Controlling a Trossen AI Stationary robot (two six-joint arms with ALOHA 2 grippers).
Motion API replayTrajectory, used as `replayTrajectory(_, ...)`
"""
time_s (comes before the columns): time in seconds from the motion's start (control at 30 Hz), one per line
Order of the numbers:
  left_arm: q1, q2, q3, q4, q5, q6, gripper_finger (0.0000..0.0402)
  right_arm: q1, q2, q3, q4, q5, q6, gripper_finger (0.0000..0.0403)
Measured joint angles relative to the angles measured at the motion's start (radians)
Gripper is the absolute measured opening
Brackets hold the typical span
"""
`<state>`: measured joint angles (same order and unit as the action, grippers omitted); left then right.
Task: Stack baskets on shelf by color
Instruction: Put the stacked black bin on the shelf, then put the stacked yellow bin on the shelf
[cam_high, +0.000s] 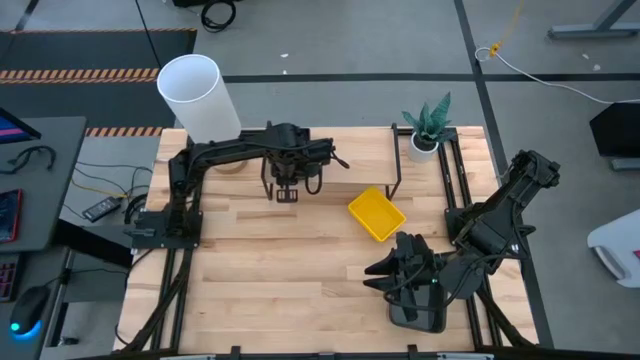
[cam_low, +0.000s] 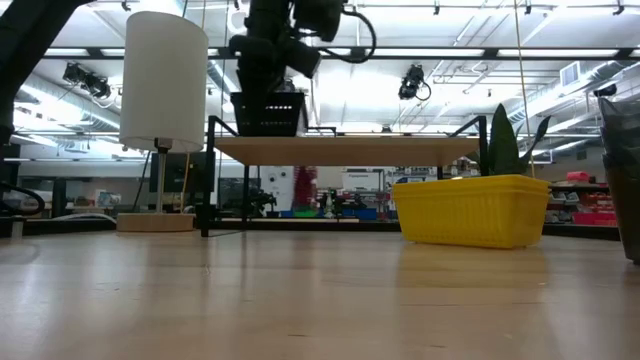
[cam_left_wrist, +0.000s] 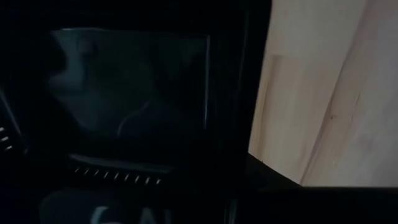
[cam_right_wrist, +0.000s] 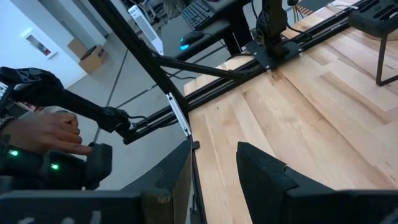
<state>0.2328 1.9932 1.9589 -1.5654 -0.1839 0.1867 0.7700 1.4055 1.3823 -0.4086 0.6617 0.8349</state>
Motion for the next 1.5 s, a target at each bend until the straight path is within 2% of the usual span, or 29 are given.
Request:
replayTrajectory(0.17,-0.001,-0.018,-0.045,-0.005,-0.003,-0.021,0.0033,0.003,0.000,0.000,0.005,0.000,0.000,0.0132)
replayTrajectory(0.63,0.000,-0.045,-0.052,-0.006,0.007,-0.037,0.0064,0.003,0.000,0.000,0.020,0.000,-0.025,0.0132)
replayTrajectory(0.77,0.000,-0.045,-0.052,-0.006,-0.006,-0.047,0.0091,0.007,0.000,0.000,0.023,0.004,-0.027,0.0132)
replayTrajectory(1.2,-0.001,-0.063,-0.049,-0.006,-0.001,-0.045,0.0228,0.007,0.000,0.000,0.023,0.022,-0.046,0.0132)
replayTrajectory(1.33,0.001,-0.093,-0.046,-0.005,0.001,-0.045,0.0251,0.007,0.000,0.000,0.026,0.022,-0.053,0.0132)
replayTrajectory(1.5,-0.001,-0.166,-0.046,-0.005,0.001,-0.057,0.0259,0.007,0.000,0.000,0.028,0.025,-0.069,0.0132)
